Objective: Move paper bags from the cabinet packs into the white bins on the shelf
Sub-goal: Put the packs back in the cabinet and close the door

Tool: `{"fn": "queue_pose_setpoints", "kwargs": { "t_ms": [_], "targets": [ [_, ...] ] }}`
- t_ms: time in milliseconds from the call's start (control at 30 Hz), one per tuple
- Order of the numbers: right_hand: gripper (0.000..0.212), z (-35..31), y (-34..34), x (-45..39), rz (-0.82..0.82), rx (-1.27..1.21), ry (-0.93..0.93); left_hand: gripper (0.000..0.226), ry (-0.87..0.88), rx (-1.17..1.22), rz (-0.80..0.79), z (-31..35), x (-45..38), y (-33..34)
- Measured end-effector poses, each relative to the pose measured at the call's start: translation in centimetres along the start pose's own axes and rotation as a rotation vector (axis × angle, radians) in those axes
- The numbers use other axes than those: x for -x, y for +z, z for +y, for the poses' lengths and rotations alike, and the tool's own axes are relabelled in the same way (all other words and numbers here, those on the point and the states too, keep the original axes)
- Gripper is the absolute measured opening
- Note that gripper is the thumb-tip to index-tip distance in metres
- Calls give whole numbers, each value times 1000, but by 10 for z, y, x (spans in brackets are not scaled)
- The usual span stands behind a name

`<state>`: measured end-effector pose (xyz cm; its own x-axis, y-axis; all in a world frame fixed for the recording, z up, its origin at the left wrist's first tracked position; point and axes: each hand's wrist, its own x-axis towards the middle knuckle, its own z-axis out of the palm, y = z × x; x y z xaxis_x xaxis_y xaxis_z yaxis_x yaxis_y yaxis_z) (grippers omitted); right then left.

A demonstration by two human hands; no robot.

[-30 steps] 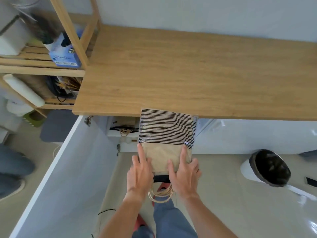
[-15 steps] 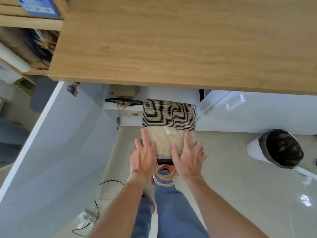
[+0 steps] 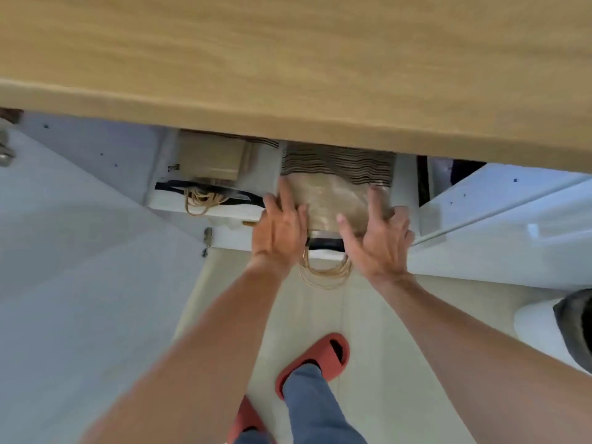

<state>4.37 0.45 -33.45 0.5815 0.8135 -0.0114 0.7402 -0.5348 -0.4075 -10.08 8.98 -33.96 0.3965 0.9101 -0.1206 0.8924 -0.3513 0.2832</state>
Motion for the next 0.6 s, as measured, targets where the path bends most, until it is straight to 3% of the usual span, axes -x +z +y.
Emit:
{"fn": "queue_pose_setpoints", "kwargs": {
  "t_ms": [267, 500, 600],
  "targets": [
    [77, 18, 63, -80, 63, 61, 11, 64, -26, 33, 9, 4, -89, 35],
    [80, 13, 70, -97, 49, 99, 22, 61, -30, -100, 15, 4, -113, 40],
    [77, 10, 60, -95, 19, 197, 6, 58, -58, -117, -53, 7, -112, 33]
  ]
}}
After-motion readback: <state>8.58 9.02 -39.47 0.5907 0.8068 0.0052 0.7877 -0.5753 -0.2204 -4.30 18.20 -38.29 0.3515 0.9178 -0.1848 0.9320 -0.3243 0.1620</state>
